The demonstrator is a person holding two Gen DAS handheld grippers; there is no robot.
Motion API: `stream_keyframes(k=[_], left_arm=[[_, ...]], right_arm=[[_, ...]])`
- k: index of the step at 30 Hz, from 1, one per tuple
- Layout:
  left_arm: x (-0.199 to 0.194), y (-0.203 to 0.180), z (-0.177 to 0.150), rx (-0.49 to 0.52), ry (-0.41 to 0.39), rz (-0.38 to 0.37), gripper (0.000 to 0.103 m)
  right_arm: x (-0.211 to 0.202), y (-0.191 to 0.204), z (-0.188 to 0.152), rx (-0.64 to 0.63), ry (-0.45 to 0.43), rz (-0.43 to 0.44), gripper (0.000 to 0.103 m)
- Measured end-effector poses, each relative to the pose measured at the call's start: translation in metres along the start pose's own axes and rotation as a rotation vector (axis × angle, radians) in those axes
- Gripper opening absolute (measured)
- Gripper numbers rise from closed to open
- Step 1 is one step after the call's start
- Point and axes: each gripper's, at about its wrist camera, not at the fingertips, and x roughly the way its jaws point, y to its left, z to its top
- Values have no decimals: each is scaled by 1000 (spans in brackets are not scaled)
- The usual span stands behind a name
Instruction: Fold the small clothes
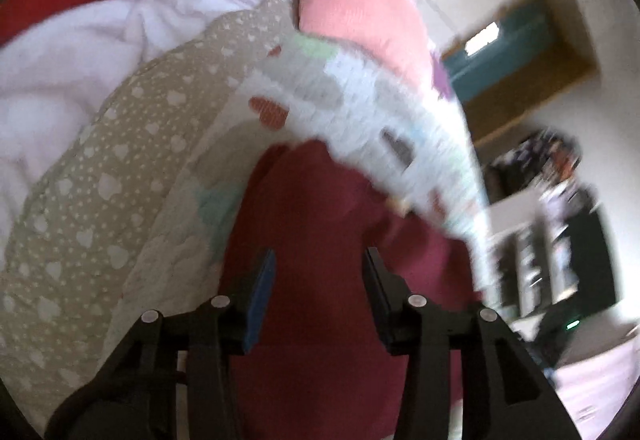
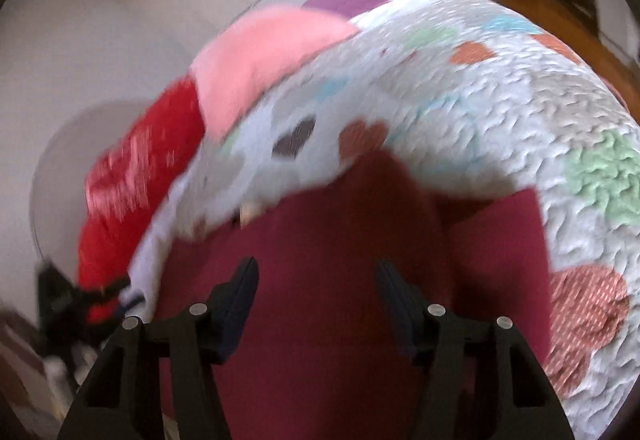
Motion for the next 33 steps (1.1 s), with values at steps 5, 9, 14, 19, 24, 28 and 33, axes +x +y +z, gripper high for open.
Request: stream_keyframes(k=[5,9,14,19,24,28,33], left_arm=[[9,12,-24,96,6,85,43],[-16,3,-46,192,-35,140,44],[-44,15,-70,179,-58,167,49],[-51,38,-77,81,-61,141,56],[-36,33,-80,47,-55,34,75],[-12,25,-92,-10,-13,-44,77],[-18,22,-111,31,-55,-43,33]], right_arm=[[1,-16,-18,-107,-24,-193,22],[-33,-23,-22,-65,-66,-210,25],[-84,-34,-49,-37,-128,-249,57],[-115,-41,-75,-14,-127,-202,57],[-105,-2,-73,-70,-69,-58,58],[-71,42,-59,-107,5,59,61],[-7,109,-39,-190,120,115,65]])
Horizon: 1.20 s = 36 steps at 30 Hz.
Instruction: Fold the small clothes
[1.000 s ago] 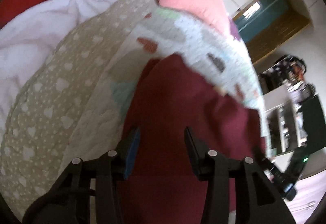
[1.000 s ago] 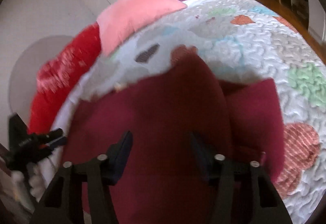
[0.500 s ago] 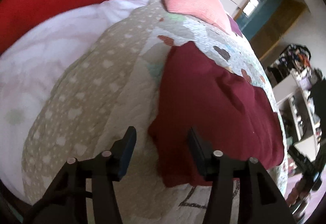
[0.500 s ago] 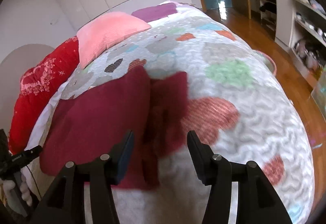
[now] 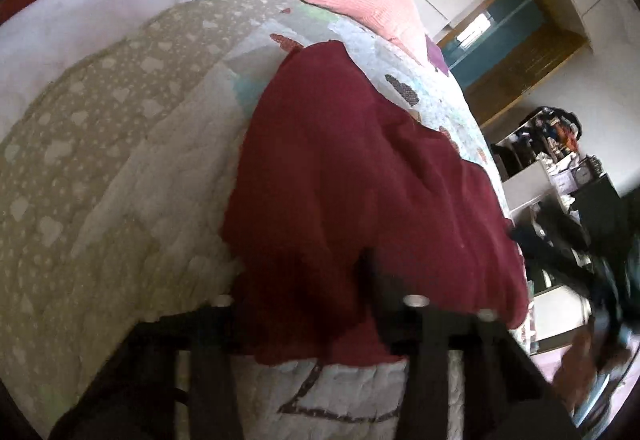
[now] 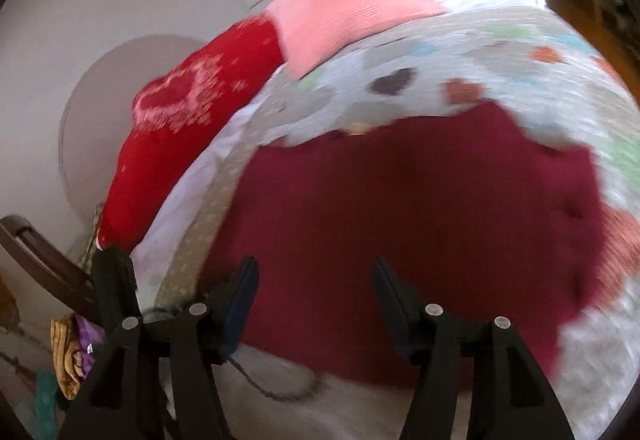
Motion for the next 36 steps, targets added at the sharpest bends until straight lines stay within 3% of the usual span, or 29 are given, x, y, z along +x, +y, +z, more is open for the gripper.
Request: stream_keyframes(k=[7,10,15,19,20,21,23,28,31,36], left_arm=[[-5,15,-8,-79,2,-103,30],[-7,17,-11,-107,-1,-124,30],[-17,20,-23,-129,-22,-126,30],[-43,23,-36,-129,-52,-113,29],[-52,22,-40,-124,-63,-103,29],[-59,22,-43,-118,-72,-92,29],[-74,18,-48,-103,-90,-76,29],[-95,5,-52,-82,-106,-56,29],[-97,-7,-58,-60,-93,-50,29],[-80,-32,-64,-4,-41,-38,29]], right_arm=[[120,75,41,-123,222,-39,71],[169,99,44,-172,335,-136,71],[207,132,31,-357,432,-313,86],[223,149,13,-522,466,-447,82],[220,151,10,-550,442,-472,67],[215,152,9,-566,419,-482,44],[195,149,8,-557,369,-442,19],[116,121,27,-442,185,-333,16],[73,96,40,-390,110,-320,16],[-1,8,45,-277,40,-331,16]])
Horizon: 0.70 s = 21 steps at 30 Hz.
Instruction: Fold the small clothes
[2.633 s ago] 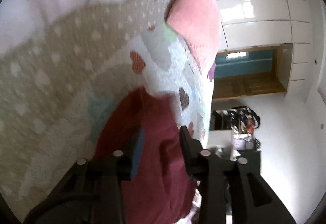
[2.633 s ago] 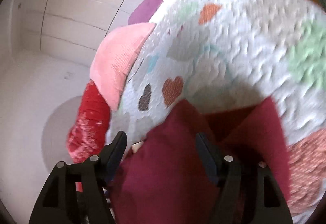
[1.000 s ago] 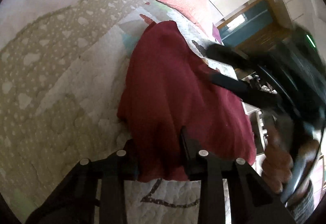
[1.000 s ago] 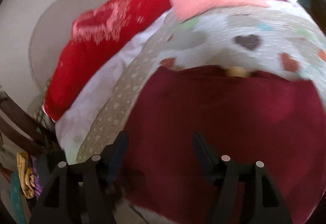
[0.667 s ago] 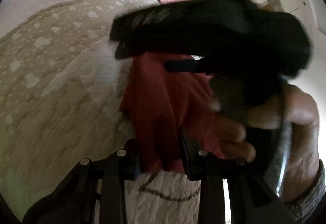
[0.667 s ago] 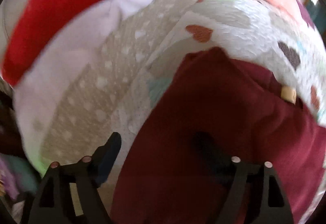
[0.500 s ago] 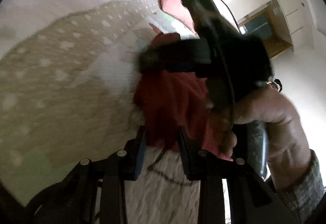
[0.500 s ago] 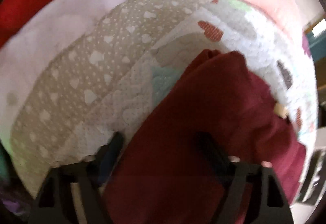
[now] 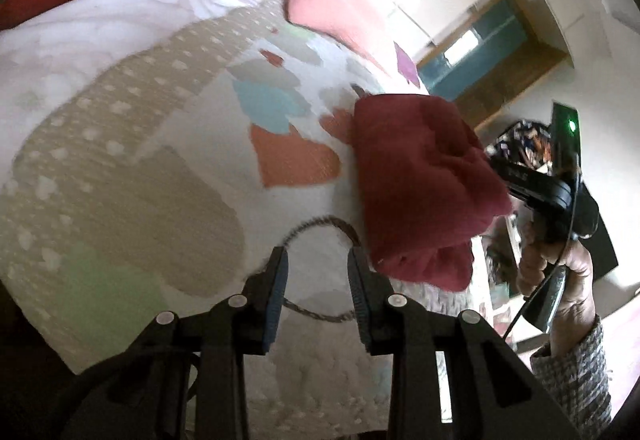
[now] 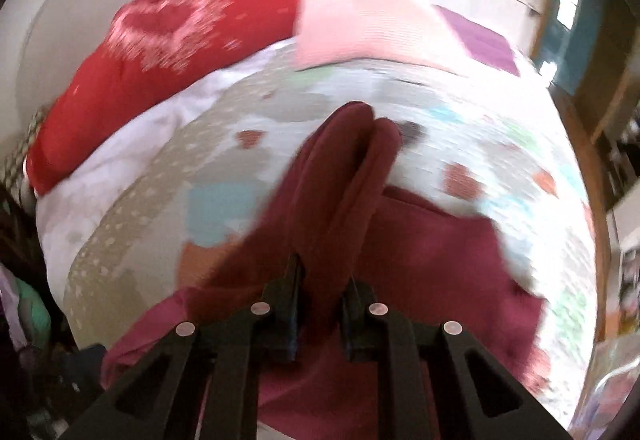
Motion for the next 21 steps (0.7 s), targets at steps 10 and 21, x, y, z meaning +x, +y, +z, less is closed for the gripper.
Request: stream_keyframes(k=[10,21], left_arm=[[38,-50,-22,96,102,30,29],[56,-59,-31,107,140,62,31]], right_arm=[[12,-135,-69,253,16,-28,11],[-77,-153,-87,412,-250,112,34]])
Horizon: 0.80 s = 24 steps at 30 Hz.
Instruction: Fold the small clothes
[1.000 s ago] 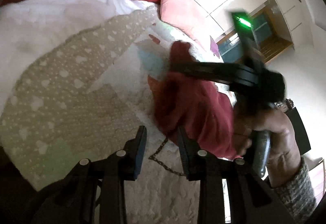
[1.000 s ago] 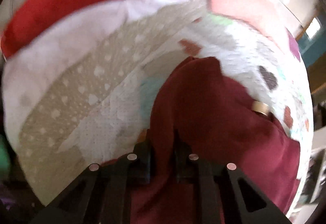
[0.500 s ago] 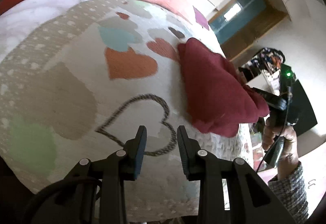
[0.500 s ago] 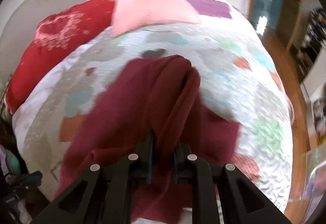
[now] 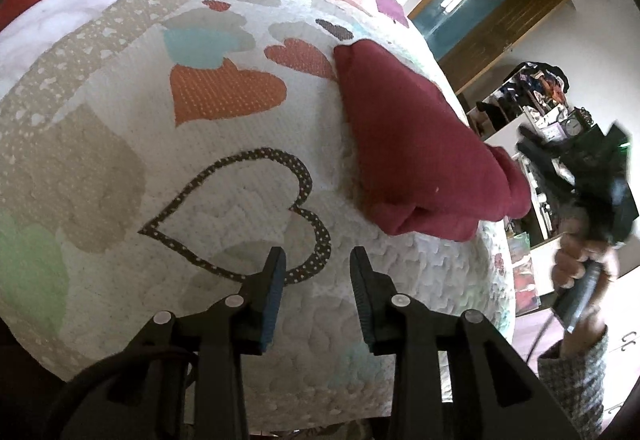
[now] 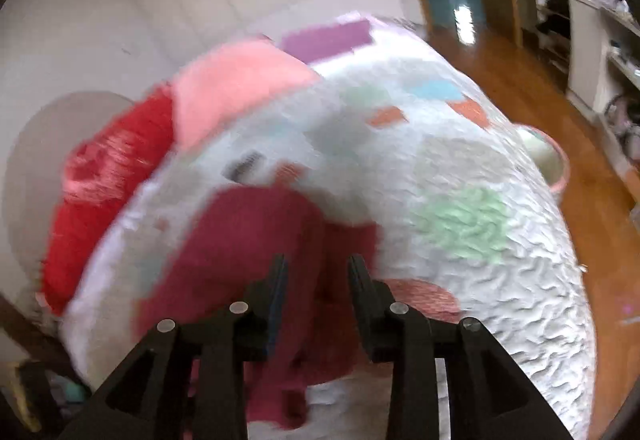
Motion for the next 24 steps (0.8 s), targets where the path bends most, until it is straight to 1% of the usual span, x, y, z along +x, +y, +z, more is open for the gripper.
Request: stream_keyframes(k=[2,4,5,6,7,8,9,10,11,12,13,14,15,16,19,21,23,24], left_arm=[[3,-2,-3,3,13,-3,31],[3,-5,-5,19,17,1,31],[0,-6,-6,30,10,8,31],[-3,-6,-6,40,-1,15,32],[-7,-6,-5,47,-16,22,33],[-9,-6,-4,51,-26,26,34],[-11,-5,-4,53,-39,31,36],[-12,-4,-3,52,-45,33,36],[-12,-3,-2,47,-48,30,36],[-10,-3,-2,43,-44,26,36],[-9,-5,0,41,-36,18,36],[-8,-7,1,45,-32,14,36],[-9,-12,4,54,-33,10,36],[-11,-16,7,65,-39,5,36],[-20,-41,24,131,-83,-13,36],[-21,-59,36,175,-102,-23,40],[-11,-79,48,219,-107,-37,41],[-2,-91,55,249,-100,-43,41]], right_arm=[[-5,25,-6,-62,3,51,34],[-2,47,-17,-117,25,87,34],[2,57,-27,-153,45,79,36],[5,61,-33,-180,52,50,39],[7,64,-40,-207,44,-2,41],[9,64,-47,-219,29,-52,54],[9,62,-52,-219,20,-98,71],[11,56,-55,-211,15,-129,77],[13,50,-58,-194,18,-130,80],[16,45,-62,-172,42,-108,80],[20,41,-63,-158,74,-74,78],[26,39,-65,-142,131,2,44],[29,37,-65,-129,158,27,14],[27,34,-63,-119,149,28,13],[9,22,-54,-108,77,17,12],[-2,7,-50,-75,47,-14,12],[1,-7,-50,-45,59,-42,12],[8,-13,-53,-35,82,-47,12]])
